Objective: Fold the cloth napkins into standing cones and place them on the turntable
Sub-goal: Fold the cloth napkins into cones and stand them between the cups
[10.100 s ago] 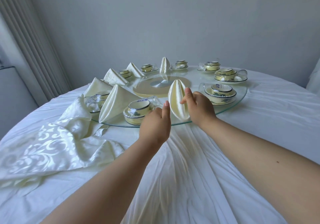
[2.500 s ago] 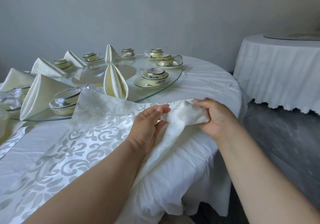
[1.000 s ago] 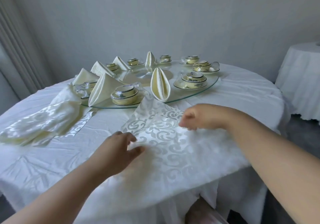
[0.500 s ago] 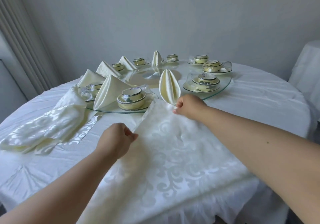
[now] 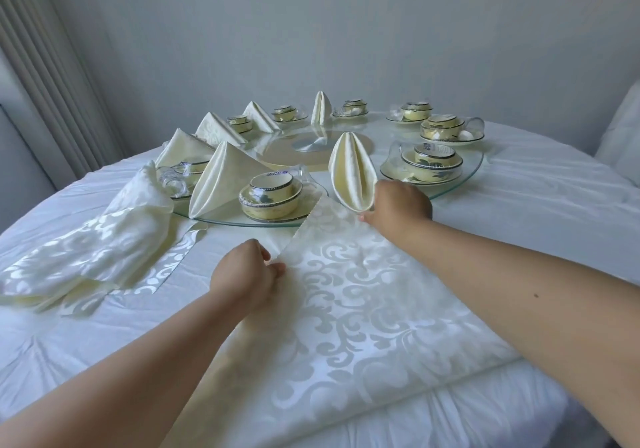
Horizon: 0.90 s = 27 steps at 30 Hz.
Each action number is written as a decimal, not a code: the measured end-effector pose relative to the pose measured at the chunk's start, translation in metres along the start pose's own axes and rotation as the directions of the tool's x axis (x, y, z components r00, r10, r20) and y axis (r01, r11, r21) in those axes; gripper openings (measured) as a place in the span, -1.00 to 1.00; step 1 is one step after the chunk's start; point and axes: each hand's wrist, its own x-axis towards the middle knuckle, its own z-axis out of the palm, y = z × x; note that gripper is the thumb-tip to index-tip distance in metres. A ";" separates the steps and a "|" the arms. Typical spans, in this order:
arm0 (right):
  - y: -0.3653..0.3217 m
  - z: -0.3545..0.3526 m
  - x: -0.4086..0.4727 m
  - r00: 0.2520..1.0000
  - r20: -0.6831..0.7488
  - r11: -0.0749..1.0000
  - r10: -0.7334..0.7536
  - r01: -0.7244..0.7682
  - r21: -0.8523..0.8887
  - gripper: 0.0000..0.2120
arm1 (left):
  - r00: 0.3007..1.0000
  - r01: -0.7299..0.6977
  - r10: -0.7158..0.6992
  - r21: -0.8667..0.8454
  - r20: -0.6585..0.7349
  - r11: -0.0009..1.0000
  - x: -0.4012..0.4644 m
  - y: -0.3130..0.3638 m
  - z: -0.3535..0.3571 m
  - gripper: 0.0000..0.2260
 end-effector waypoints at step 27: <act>0.070 -0.023 0.000 0.996 0.061 0.820 -0.069 0.021 0.572 -0.79 | 0.958 -0.191 0.148 -0.161 -0.244 0.968 0.005 0.034 -0.012 -0.86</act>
